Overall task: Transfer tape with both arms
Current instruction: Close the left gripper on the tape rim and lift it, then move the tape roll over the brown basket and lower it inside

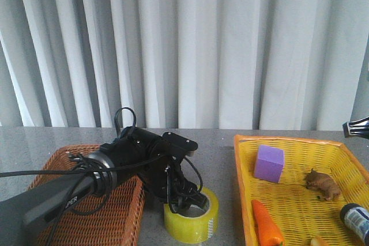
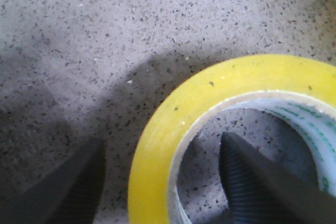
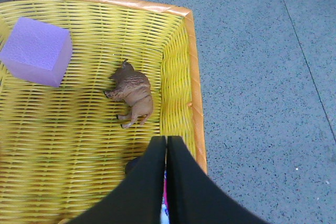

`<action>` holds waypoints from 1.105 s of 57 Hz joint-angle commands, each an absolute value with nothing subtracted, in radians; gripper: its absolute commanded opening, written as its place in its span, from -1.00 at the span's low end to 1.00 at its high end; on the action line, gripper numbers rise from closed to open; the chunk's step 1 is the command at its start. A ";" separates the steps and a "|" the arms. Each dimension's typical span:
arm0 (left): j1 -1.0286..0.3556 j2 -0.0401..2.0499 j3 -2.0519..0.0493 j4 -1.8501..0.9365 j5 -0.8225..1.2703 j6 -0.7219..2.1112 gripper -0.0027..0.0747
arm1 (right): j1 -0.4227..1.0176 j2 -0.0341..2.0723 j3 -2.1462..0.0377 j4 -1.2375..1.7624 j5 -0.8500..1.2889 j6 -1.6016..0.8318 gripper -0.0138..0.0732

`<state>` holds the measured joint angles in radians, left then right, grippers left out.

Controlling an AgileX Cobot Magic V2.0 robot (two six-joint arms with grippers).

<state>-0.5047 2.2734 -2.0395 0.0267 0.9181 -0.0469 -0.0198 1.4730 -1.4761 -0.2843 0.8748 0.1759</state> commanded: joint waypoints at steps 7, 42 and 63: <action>-0.505 2.214 -2.065 0.028 0.908 -0.095 -0.21 | -0.027 1.438 -1.503 -0.305 0.825 0.173 -0.70; -0.511 2.044 -2.291 0.000 0.889 -0.060 -0.95 | -0.027 1.438 -1.503 -0.305 0.825 0.172 -0.70; -0.428 1.811 -2.283 0.106 1.010 -0.030 -0.95 | -0.027 1.438 -1.503 -0.305 0.825 0.172 -0.70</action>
